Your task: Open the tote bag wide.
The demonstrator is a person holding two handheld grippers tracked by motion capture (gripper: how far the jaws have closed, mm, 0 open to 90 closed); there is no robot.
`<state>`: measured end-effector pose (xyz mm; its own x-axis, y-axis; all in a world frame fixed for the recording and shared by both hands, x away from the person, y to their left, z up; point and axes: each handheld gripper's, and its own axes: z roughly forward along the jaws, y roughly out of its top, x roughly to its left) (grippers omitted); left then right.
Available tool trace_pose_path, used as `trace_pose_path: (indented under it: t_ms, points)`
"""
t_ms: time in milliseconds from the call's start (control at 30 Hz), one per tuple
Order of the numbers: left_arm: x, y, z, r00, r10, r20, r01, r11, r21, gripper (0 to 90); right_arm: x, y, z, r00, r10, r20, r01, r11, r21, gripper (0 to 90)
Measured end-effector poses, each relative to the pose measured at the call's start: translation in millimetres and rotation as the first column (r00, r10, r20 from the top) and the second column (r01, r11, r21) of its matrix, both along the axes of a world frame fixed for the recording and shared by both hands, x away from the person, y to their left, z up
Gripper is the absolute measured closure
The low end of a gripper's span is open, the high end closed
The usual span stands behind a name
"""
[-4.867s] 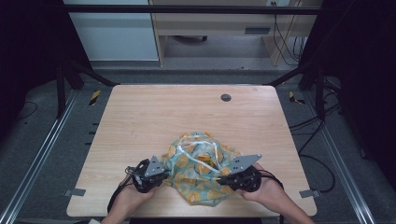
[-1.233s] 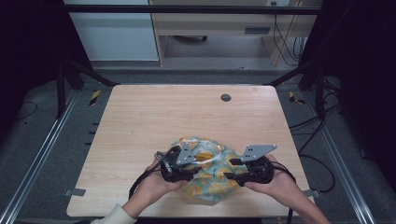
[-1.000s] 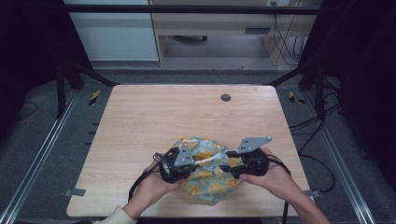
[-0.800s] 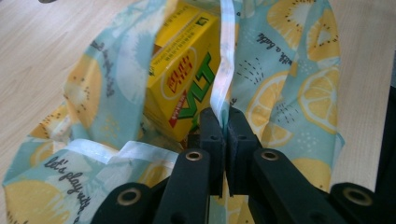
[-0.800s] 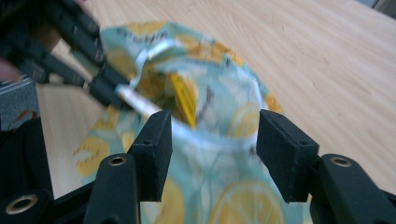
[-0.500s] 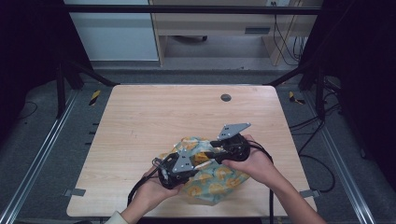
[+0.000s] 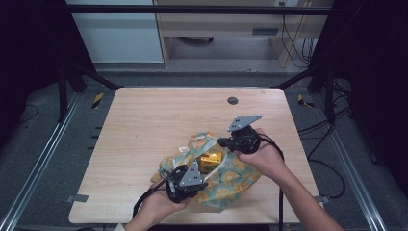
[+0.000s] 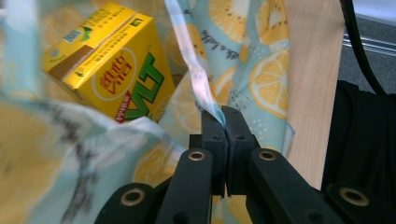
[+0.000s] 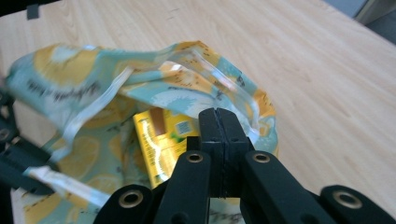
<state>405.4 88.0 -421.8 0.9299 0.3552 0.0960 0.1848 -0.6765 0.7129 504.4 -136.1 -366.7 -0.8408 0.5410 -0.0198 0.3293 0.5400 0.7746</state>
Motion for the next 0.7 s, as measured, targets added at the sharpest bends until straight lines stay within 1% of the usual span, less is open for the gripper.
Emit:
trace_pose_path:
  t_ms: [67,100,133,167,200,333,367,400,433,467,500,533,567,600,633,667,700]
  points:
    - [-1.4,-0.1,-1.0,1.0000,-0.004,0.000,0.004,1.0000,0.002,88.9,2.5,-1.3,2.7,1.0000,-0.007,0.001,0.007,1.0000,0.004,90.0]
    - [-2.4,-0.5,-2.1,1.0000,-0.001,-0.004,0.001,1.0000,-0.005,89.0,7.8,-3.4,7.3,0.9998,-0.017,0.004,0.017,0.9998,0.004,90.0]
    - [-3.1,0.9,-4.1,1.0000,-0.002,-0.003,0.002,1.0000,0.008,89.0,10.3,-4.1,9.2,0.9996,-0.026,0.006,0.026,0.9996,0.004,90.0]
    - [-3.4,1.7,-5.7,1.0000,-0.002,-0.007,0.002,1.0000,0.008,89.0,13.1,-5.0,10.5,0.9995,-0.031,0.010,0.031,0.9995,0.006,90.0]
    - [-3.4,1.7,-5.7,1.0000,-0.002,-0.007,0.002,1.0000,0.008,89.0,13.1,-5.0,10.5,0.9995,-0.031,0.010,0.031,0.9995,0.006,90.0]
    - [-4.5,8.7,-14.0,0.9997,0.015,-0.018,-0.014,0.9997,0.021,89.1,24.2,-9.5,12.2,0.9982,-0.060,0.009,0.060,0.9981,0.014,90.0]
    - [-4.5,8.7,-14.0,0.9997,0.015,-0.018,-0.014,0.9997,0.021,89.0,24.2,-9.5,12.2,0.9982,-0.060,0.009,0.060,0.9981,0.014,90.0]
    - [-3.8,11.9,-16.6,0.9994,0.022,-0.025,-0.022,0.9995,0.023,89.0,24.6,-9.7,9.3,0.9977,-0.068,-0.001,0.068,0.9975,0.019,90.0]
    - [-3.8,11.9,-16.6,0.9994,0.022,-0.025,-0.022,0.9995,0.023,89.0,23.7,-9.3,6.9,0.9978,-0.066,-0.004,0.066,0.9977,0.018,90.0]
    - [-2.6,14.3,-19.7,0.9991,0.029,-0.029,-0.029,0.9992,0.029,89.1,22.4,-8.6,3.8,0.9979,-0.064,-0.009,0.064,0.9979,0.013,90.0]
    - [-2.6,14.3,-19.7,0.9991,0.029,-0.029,-0.029,0.9992,0.029,89.1,22.4,-8.6,3.8,0.9979,-0.064,-0.009,0.064,0.9979,0.013,90.0]
    - [-2.0,15.5,-21.5,0.9990,0.031,-0.034,-0.029,0.9990,0.035,89.1,20.4,-7.8,-3.3,0.9980,-0.060,-0.017,0.060,0.9982,-0.003,90.0]
    - [-1.4,16.7,-25.3,0.9983,0.043,-0.039,-0.041,0.9984,0.040,89.1,20.1,-7.8,-7.1,0.9976,-0.066,-0.024,0.066,0.9978,-0.005,89.6]
    - [-0.8,17.5,-26.5,0.9983,0.040,-0.042,-0.038,0.9982,0.047,89.1,20.1,-8.2,-10.8,0.9968,-0.072,-0.033,0.072,0.9974,-0.009,88.4]
    - [-0.8,17.5,-26.5,0.9983,0.040,-0.042,-0.038,0.9982,0.047,89.1,20.1,-8.2,-10.8,0.9968,-0.072,-0.033,0.072,0.9974,-0.009,88.4]
    - [-0.9,17.7,-27.5,0.9981,0.043,-0.043,-0.041,0.9982,0.045,89.1,20.4,-8.4,-14.1,0.9965,-0.074,-0.039,0.073,0.9972,-0.012,86.5]
    - [-1.1,18.0,-28.1,0.9980,0.046,-0.042,-0.044,0.9980,0.044,89.1,20.7,-9.2,-17.9,0.9956,-0.079,-0.050,0.080,0.9968,-0.001,80.4]
